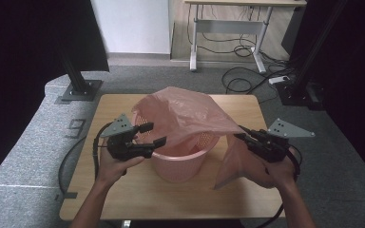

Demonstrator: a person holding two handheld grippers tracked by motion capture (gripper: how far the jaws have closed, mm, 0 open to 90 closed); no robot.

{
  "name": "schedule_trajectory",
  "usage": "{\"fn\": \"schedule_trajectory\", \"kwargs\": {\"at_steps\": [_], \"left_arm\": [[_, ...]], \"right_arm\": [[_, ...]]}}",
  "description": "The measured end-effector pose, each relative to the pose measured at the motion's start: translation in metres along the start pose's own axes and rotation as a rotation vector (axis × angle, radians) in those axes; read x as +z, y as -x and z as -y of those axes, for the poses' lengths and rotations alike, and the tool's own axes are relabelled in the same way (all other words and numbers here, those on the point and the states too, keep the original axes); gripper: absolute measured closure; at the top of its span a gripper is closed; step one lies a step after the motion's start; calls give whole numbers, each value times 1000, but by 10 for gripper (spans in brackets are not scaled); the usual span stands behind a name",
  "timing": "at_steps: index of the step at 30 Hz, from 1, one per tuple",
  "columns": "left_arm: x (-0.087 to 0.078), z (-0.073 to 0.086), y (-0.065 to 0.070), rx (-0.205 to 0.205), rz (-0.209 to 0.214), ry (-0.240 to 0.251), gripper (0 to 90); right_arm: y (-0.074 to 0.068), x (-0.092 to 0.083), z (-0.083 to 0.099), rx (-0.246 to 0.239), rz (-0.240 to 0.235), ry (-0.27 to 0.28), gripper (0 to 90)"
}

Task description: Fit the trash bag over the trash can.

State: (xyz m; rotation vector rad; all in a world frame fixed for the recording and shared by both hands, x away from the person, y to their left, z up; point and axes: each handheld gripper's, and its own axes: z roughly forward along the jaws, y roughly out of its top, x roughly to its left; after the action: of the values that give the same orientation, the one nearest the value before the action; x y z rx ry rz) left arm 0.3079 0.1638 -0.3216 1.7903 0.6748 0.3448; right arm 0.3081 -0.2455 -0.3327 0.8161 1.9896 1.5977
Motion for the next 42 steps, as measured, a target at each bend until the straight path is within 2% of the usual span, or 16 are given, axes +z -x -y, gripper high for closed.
{"fn": "schedule_trajectory", "kwargs": {"at_steps": [4, 7, 16, 22, 25, 27, 29, 31, 34, 37, 39, 41, 42], "left_arm": [[2, -2, 3, 8, 2, 1, 289], [4, -5, 5, 14, 6, -1, 278], [8, -10, 7, 27, 27, -9, 250], [12, -10, 5, 34, 10, -32, 261], [13, -11, 3, 25, -19, -41, 340], [13, -11, 4, 29, -37, -46, 465], [14, -12, 6, 49, -69, -77, 600], [14, -13, 7, 53, -56, -87, 718], [12, -14, 6, 21, -22, -93, 871], [11, -14, 6, 16, -17, -92, 897], [8, -13, 8, 25, -12, -80, 897], [6, -12, 10, 29, -8, -79, 898], [5, -12, 10, 30, -6, -81, 898]], "right_arm": [[3, -4, 1, 38, -9, 9, 813], [1, 0, -2, 52, -36, 20, 813], [-15, 18, -23, 25, -89, 21, 812], [-23, 29, -35, 13, -125, 11, 813], [-25, 32, -39, 26, -147, 20, 813], [-25, 34, -40, 34, -160, 24, 813], [-26, 36, -40, 41, -171, 24, 813], [-26, 37, -37, 45, -180, 25, 812], [-25, 38, -32, 49, -180, 22, 803], [-24, 37, -26, 54, -164, 24, 703], [-24, 34, -17, 45, -131, 26, 589], [-26, 27, -4, 27, -86, 26, 502], [-26, 24, 1, 27, -80, 23, 484]]}}
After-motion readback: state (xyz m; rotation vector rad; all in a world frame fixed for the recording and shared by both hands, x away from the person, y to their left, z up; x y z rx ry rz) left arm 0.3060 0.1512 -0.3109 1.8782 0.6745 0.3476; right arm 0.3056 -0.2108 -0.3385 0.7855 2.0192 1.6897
